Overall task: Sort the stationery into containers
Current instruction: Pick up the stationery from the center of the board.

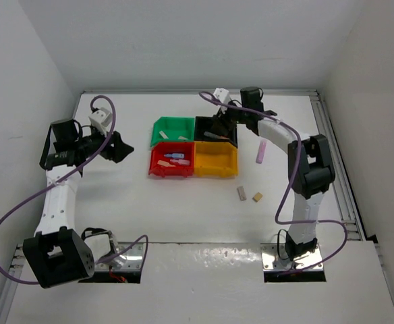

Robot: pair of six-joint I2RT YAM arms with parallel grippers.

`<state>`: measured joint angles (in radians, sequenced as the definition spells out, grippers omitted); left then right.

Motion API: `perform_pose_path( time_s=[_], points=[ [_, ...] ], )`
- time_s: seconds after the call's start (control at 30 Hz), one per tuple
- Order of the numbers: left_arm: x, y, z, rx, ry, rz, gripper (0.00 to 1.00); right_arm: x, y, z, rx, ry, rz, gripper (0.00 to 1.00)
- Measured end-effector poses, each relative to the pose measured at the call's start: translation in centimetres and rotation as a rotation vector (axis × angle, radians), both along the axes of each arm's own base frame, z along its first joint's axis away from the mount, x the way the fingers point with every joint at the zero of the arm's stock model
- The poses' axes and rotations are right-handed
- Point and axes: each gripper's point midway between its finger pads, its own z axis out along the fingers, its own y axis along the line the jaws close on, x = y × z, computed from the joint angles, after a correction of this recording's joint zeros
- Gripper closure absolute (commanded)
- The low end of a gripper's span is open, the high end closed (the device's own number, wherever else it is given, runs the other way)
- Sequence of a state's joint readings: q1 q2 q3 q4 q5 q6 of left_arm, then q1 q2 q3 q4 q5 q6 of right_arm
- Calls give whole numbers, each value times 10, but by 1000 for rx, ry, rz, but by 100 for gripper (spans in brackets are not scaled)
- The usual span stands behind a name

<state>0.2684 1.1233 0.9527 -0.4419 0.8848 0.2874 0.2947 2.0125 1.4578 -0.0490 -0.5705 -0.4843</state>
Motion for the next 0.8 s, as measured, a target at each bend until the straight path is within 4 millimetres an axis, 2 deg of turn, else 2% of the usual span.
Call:
perform_pose_path(
  time_s=[0.07,0.17,0.27,0.33,0.4,0.47,0.63,0.8],
  points=[
    [-1,0,3,6,-11,5,23,-3,-9,5,24,31,-71,30],
    [-3,1,11,14,-38,15,23,-9,-35,20,74,91,-234,35],
    [-2,3,21,18,-70,43,23,-11,-76,37,143,148,-461,35],
    [-1,6,25,21,-79,71,23,-13,-103,38,178,189,-610,34],
    [0,9,25,26,-77,95,23,-19,-127,25,189,255,-759,32],
    [1,12,24,28,-68,112,23,-30,-141,3,175,334,-870,32],
    [2,15,22,36,-62,133,23,-64,-158,-60,82,523,-1062,32],
    [1,18,16,48,-47,145,23,-76,-173,-97,10,596,-1182,32]
  ],
)
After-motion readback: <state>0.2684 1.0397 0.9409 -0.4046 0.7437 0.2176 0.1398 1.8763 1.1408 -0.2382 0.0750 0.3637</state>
